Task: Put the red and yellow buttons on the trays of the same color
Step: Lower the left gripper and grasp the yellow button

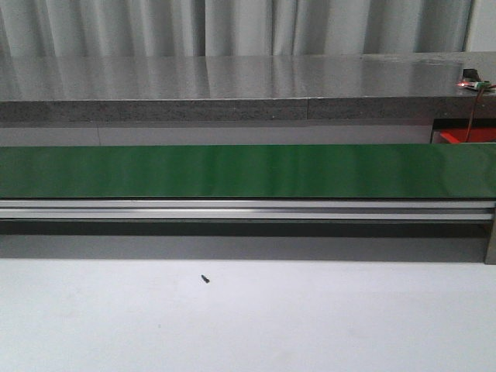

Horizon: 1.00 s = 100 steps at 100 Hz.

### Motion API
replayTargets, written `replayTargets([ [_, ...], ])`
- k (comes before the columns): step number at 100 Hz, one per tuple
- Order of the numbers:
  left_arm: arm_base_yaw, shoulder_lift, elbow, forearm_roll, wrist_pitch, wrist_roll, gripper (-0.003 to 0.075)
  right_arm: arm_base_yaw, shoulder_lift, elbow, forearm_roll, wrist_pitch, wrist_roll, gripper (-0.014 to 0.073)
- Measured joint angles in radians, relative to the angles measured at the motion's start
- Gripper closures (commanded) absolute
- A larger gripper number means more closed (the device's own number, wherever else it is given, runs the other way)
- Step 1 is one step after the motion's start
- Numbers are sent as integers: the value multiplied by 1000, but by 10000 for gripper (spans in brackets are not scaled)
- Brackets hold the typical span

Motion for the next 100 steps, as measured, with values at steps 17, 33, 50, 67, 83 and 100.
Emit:
replayTargets([
  [17,0,18,0,0,-23,0,160,0,0,0,0,0,0,659],
  [33,0,20,0,0,-29,0,304,0,0,0,0,0,0,659],
  [50,0,20,0,-2,-35,0,477,0,0,0,0,0,0,659],
  [67,0,20,0,-2,-36,0,573,0,0,0,0,0,0,659],
  [83,0,20,0,0,-27,2,585,0,0,0,0,0,0,659],
  [100,2,-26,0,13,17,3,585,0,0,0,0,0,0,659],
])
